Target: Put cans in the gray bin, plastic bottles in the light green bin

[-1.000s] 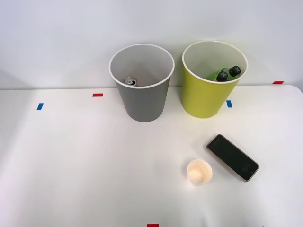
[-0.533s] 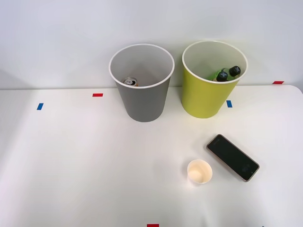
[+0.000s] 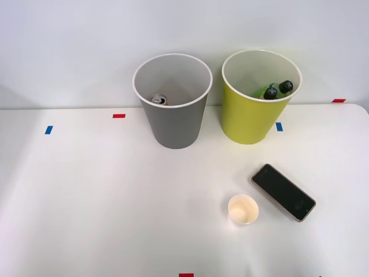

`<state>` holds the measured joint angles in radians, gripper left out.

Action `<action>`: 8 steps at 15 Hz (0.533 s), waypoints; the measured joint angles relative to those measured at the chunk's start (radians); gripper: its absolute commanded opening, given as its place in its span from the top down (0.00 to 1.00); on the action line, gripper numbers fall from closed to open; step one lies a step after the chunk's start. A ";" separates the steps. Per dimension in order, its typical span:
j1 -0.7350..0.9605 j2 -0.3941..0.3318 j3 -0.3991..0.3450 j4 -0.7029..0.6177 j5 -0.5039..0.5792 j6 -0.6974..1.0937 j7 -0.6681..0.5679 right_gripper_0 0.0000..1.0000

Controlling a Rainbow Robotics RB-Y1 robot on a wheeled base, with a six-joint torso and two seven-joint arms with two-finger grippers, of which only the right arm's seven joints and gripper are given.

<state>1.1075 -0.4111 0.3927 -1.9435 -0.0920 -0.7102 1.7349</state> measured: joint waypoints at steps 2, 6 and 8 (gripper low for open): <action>0.000 0.000 0.000 0.000 0.000 0.000 0.000 0.00; 0.000 0.000 0.000 0.000 0.000 0.000 0.000 0.00; 0.000 0.000 0.000 0.000 0.000 0.000 0.000 0.00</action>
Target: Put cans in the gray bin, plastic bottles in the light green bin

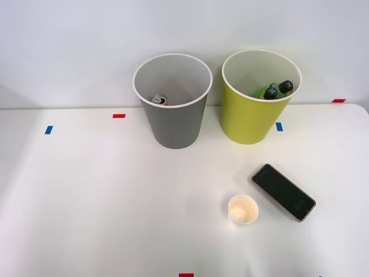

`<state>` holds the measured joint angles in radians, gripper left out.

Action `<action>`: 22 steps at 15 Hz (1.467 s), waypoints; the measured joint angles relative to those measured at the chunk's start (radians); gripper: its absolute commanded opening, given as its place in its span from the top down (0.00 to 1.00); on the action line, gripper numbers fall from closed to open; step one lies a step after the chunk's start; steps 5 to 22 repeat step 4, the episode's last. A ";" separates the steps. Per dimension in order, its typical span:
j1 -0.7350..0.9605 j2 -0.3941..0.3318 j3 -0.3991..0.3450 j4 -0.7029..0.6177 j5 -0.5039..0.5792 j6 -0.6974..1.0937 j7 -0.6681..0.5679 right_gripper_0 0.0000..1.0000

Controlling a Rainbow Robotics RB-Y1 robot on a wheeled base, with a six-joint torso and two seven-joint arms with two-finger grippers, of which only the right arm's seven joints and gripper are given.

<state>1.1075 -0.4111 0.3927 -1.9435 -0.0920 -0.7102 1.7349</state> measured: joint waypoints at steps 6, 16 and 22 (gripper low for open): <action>0.000 0.000 0.000 0.000 0.000 0.000 0.000 0.00; 0.000 0.000 0.000 0.000 0.000 0.000 0.000 0.00; 0.000 0.000 0.000 0.000 0.000 0.000 0.000 0.00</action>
